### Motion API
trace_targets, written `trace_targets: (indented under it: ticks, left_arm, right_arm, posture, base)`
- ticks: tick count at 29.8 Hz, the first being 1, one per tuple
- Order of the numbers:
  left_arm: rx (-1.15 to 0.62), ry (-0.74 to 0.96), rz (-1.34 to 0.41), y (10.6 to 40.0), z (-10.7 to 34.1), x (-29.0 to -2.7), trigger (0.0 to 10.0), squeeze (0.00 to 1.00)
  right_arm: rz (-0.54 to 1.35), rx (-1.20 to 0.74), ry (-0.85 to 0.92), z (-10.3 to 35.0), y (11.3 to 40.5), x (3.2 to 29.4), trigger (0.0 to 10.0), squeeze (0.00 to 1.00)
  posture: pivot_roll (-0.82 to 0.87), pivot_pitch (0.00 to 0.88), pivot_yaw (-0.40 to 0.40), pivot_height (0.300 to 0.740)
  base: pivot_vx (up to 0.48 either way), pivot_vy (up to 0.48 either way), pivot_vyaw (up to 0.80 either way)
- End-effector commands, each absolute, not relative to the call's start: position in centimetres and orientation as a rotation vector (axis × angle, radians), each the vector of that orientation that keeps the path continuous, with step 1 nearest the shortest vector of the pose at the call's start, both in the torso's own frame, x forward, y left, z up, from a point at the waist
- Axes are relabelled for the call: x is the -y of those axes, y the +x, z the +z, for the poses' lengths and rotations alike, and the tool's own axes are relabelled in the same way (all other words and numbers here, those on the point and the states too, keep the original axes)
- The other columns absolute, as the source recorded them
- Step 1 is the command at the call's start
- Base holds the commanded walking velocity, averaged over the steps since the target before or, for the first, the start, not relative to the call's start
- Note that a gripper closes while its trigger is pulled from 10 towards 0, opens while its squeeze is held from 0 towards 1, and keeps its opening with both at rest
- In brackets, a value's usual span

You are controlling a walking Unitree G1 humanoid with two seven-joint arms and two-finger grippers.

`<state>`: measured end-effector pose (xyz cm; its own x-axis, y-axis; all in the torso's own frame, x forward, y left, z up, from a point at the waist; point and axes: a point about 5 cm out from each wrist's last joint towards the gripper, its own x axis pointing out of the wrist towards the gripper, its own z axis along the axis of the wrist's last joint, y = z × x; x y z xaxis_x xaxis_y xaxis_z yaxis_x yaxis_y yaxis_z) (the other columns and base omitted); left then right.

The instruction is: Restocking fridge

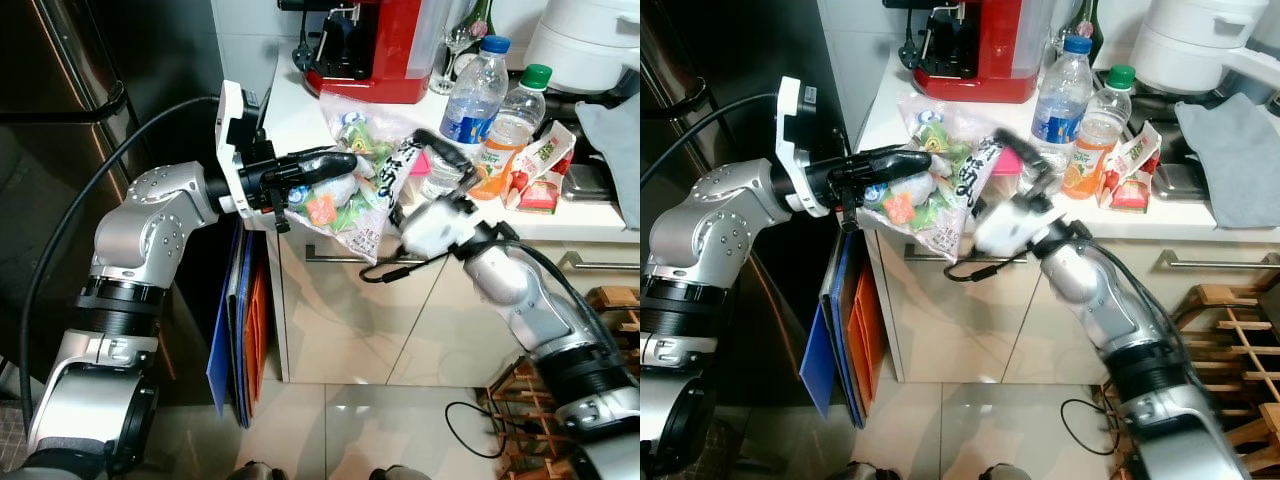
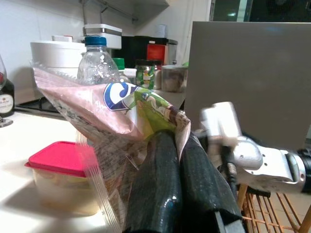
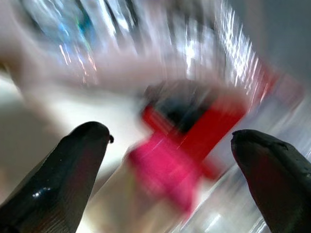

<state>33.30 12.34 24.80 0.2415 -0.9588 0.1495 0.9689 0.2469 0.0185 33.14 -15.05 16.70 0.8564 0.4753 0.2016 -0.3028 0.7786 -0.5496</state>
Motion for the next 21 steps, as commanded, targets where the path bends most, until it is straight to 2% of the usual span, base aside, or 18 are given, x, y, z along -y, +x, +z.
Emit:
trace_targets:
  ticks: [1,3,4,5,6,7,8,10,12,14,21]
  left_arm:
    - [0.167,-0.07,-1.313,33.3,25.3,-12.5,0.0,0.0]
    - [0.178,-0.071,-1.308,33.3,25.5,-12.5,0.0,0.0]
    - [0.178,-0.071,-1.308,33.3,25.5,-12.5,0.0,0.0]
    - [0.183,-0.072,-1.306,33.4,25.5,-12.5,0.0,0.0]
    - [0.189,-0.074,-1.303,33.4,25.6,-12.5,0.0,0.0]
    - [0.201,-0.078,-1.296,33.4,25.7,-12.6,0.0,0.0]
    - [0.201,-0.078,-1.296,33.4,25.7,-12.6,0.0,0.0]
    - [0.212,-0.081,-1.29,33.4,25.9,-12.7,0.0,0.0]
    - [0.216,-0.083,-1.289,33.4,26.0,-12.8,0.0,0.0]
    - [0.231,-0.087,-1.272,33.5,26.2,-13.1,0.0,0.0]
    - [0.242,-0.085,-1.229,33.9,26.1,-13.5,0.0,0.0]
  right_arm:
    - [0.467,0.211,-0.344,16.2,33.2,15.5,10.0,0.0]
    - [0.503,0.12,-0.139,15.8,33.1,15.5,10.0,0.0]
    - [0.503,0.12,-0.139,15.8,33.1,15.5,10.0,0.0]
    - [0.514,0.09,-0.061,15.8,33.0,15.5,10.0,0.0]
    - [0.523,0.057,0.043,15.8,33.0,15.6,10.0,0.0]
    - [0.526,0.005,0.254,16.0,33.0,15.9,10.0,0.0]
    - [0.526,0.005,0.254,16.0,33.0,15.9,10.0,0.0]
    - [0.542,-0.042,0.413,16.2,32.9,16.2,10.0,0.0]
    - [0.552,-0.06,0.464,16.3,32.8,16.3,10.0,0.0]
    - [0.562,-0.08,0.638,16.8,32.7,16.8,10.0,0.0]
    - [0.592,-0.115,0.865,17.8,31.9,16.6,10.0,0.0]
  posture:
    - [-0.09,0.0,0.028,0.74]
    - [-0.1,0.0,0.026,0.74]
    - [-0.1,0.0,0.026,0.74]
    - [-0.1,0.0,0.025,0.74]
    - [-0.1,0.0,0.024,0.74]
    - [-0.1,0.0,0.022,0.74]
    - [-0.1,0.0,0.022,0.74]
    - [-0.1,0.0,0.018,0.74]
    - [-0.1,0.0,0.018,0.74]
    - [-0.1,0.0,0.015,0.74]
    - [-0.1,0.0,0.015,0.74]
  base:
    - [0.0,0.0,0.0]
    - [0.0,0.0,0.0]
    - [0.0,0.0,0.0]
    - [0.0,0.0,0.0]
    - [0.0,0.0,0.0]
    - [0.0,0.0,0.0]
    - [0.0,0.0,0.0]
    - [0.0,0.0,0.0]
    - [0.0,0.0,0.0]
    - [0.0,0.0,0.0]
    - [0.0,0.0,0.0]
